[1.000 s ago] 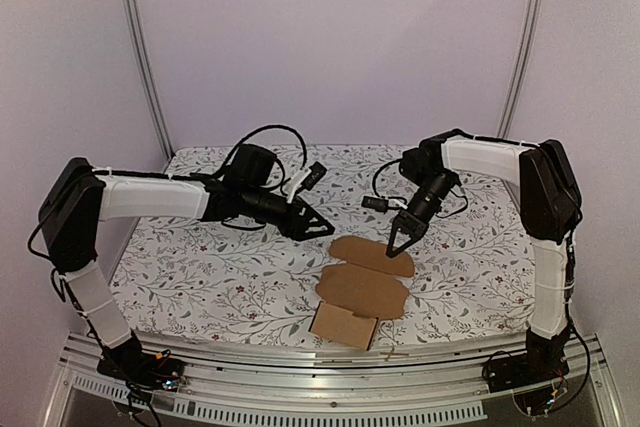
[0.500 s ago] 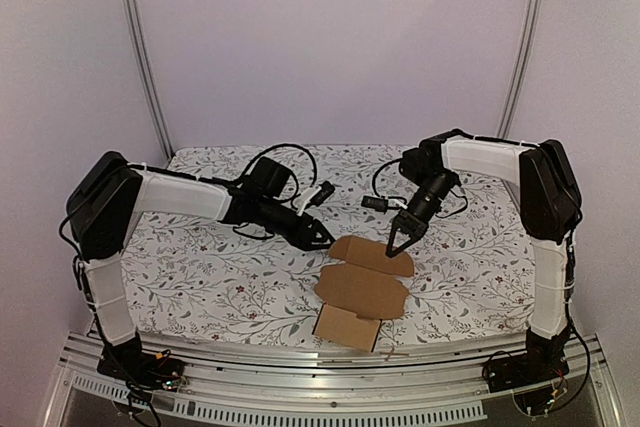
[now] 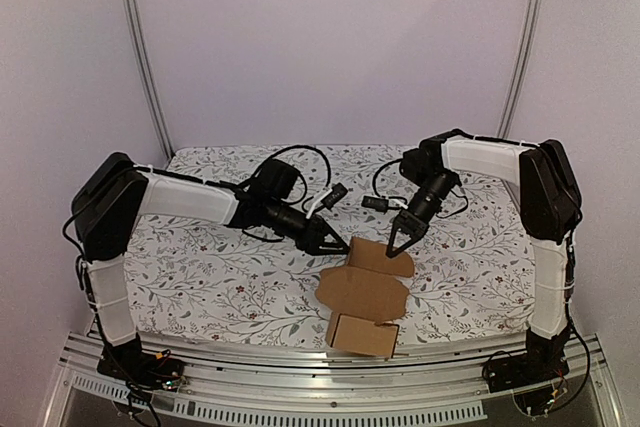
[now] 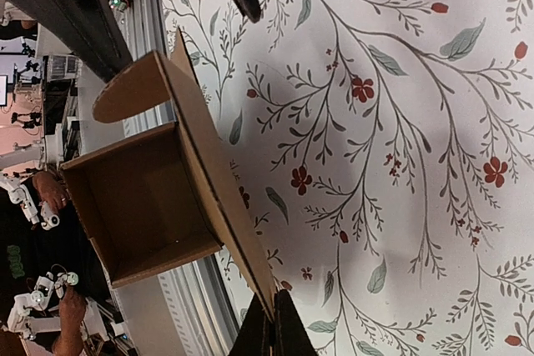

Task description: Fold the paper box

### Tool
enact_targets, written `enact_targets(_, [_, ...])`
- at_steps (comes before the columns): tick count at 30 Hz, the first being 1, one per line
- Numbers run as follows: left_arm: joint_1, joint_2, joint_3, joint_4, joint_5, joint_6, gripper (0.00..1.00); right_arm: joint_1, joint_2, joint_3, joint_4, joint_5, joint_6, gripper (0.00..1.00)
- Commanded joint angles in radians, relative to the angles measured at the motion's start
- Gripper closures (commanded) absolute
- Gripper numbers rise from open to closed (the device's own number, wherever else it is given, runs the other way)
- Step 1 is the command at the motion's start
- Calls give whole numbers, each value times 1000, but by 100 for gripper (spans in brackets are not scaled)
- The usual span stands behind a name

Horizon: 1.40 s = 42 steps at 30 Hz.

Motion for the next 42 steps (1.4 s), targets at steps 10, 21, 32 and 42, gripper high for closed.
enact_targets(10, [-42, 141, 73, 120, 150, -47, 67, 16, -23, 5, -130, -164, -208, 100])
enact_targets(21, [-57, 178, 64, 255, 240, -137, 100, 18, -13, 2, -77, -143, -158, 100])
enact_targets(32, [-34, 112, -75, 392, 207, -210, 100, -100, -58, 4, -55, -133, -82, 86])
enact_targets(42, [-11, 80, -179, 627, 134, -356, 100, -122, -51, -116, 177, 112, 125, 84])
